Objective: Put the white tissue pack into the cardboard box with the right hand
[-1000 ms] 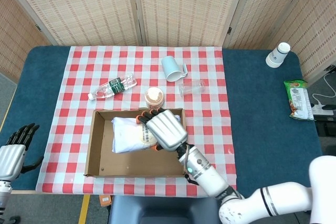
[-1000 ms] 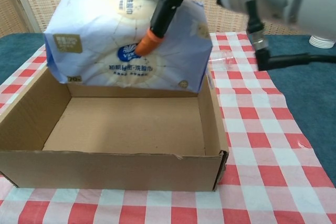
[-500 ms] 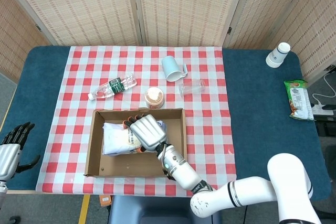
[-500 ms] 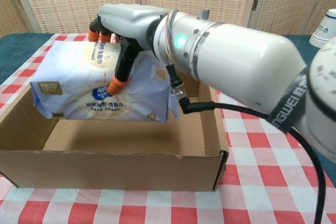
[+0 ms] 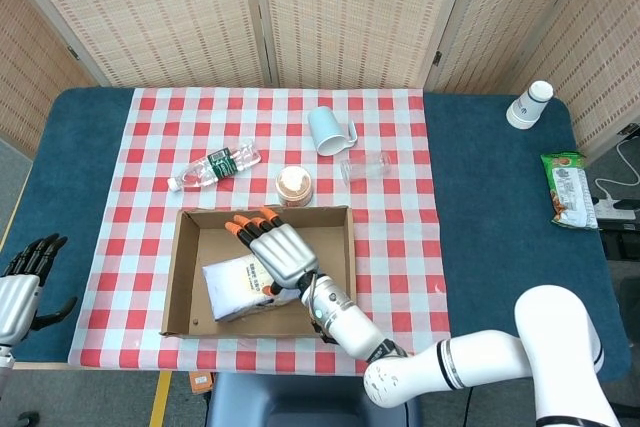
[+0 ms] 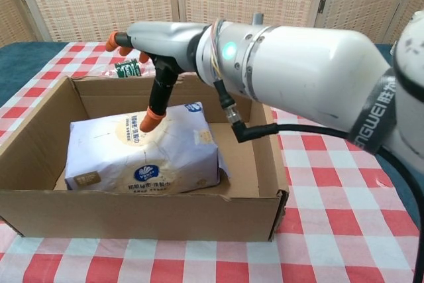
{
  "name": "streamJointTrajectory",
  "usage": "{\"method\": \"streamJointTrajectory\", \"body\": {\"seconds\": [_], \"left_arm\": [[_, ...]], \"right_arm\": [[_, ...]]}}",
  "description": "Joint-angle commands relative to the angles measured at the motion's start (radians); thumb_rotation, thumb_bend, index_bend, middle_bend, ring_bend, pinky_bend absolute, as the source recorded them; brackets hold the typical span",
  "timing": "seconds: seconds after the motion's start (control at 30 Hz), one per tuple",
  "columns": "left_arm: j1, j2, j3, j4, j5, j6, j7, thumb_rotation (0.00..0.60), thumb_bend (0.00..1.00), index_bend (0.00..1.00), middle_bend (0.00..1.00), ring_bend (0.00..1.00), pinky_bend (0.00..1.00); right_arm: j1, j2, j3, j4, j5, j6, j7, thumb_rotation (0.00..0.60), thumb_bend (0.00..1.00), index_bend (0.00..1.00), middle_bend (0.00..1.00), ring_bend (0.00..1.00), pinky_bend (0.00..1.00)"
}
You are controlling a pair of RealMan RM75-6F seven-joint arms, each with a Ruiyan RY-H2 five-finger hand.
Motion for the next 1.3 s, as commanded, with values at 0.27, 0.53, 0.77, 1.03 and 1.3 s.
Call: {"method": "streamJointTrajectory", "body": {"seconds": [0.27,0.53,0.77,1.03,1.3], "left_arm": [[-0.003,-0.005,0.001,0.001,-0.005,-0.008,0.013,0.6,0.28,0.02,0.0,0.0,0.13],[-0.009,-0.017,0.004,0.002,-0.009,-0.022,0.045,0.6,0.28,0.02,0.0,0.0,0.13],[-0.01,-0.037,0.008,0.001,-0.005,-0.018,0.089,0.6,0.28,0.02,0.0,0.0,0.13],[-0.009,-0.028,0.016,-0.014,0.017,-0.009,0.091,0.6,0.28,0.02,0.0,0.0,0.13],[-0.007,-0.029,0.014,-0.003,0.016,-0.003,0.08,0.6,0.28,0.02,0.0,0.0,0.13]], "right_arm": [[-0.1,0.215,-0.094,-0.249,-0.107,0.189,-0.075,0.6,0.0,0.0,0.0,0.0,0.0],[-0.387,0.575,-0.302,-0.43,-0.418,0.406,0.061,0.6,0.0,0.0,0.0,0.0,0.0],[-0.625,0.737,-0.427,-0.247,-0.658,0.51,0.395,0.6,0.0,0.0,0.0,0.0,0.0],[-0.774,0.684,-0.479,0.042,-0.758,0.516,0.638,0.6,0.0,0.0,0.0,0.0,0.0],[-0.861,0.592,-0.468,0.165,-0.83,0.548,0.645,0.6,0.0,0.0,0.0,0.0,0.0]]}}
